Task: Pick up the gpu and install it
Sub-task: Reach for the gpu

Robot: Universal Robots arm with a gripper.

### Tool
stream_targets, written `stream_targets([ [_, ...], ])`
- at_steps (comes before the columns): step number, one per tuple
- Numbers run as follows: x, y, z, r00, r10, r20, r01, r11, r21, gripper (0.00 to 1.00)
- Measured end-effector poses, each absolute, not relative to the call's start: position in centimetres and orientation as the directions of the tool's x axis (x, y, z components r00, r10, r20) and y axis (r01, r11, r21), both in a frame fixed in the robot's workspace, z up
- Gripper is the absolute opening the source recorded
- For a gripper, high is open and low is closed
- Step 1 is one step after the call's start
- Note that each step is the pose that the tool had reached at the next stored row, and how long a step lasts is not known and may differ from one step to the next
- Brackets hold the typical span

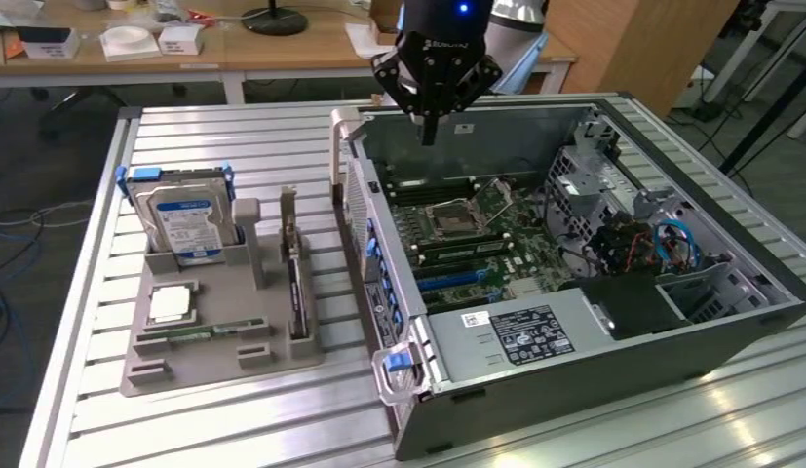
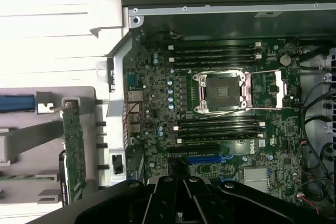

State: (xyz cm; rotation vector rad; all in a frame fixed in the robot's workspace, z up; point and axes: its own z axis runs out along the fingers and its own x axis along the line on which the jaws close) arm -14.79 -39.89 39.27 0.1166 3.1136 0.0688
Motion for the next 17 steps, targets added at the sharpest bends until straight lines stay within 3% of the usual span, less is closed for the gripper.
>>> stream_targets([
  [17, -17.4, -39.9, 39.2, -0.997, 0.075, -0.023, 0.074, 0.996, 0.045, 0.11],
])
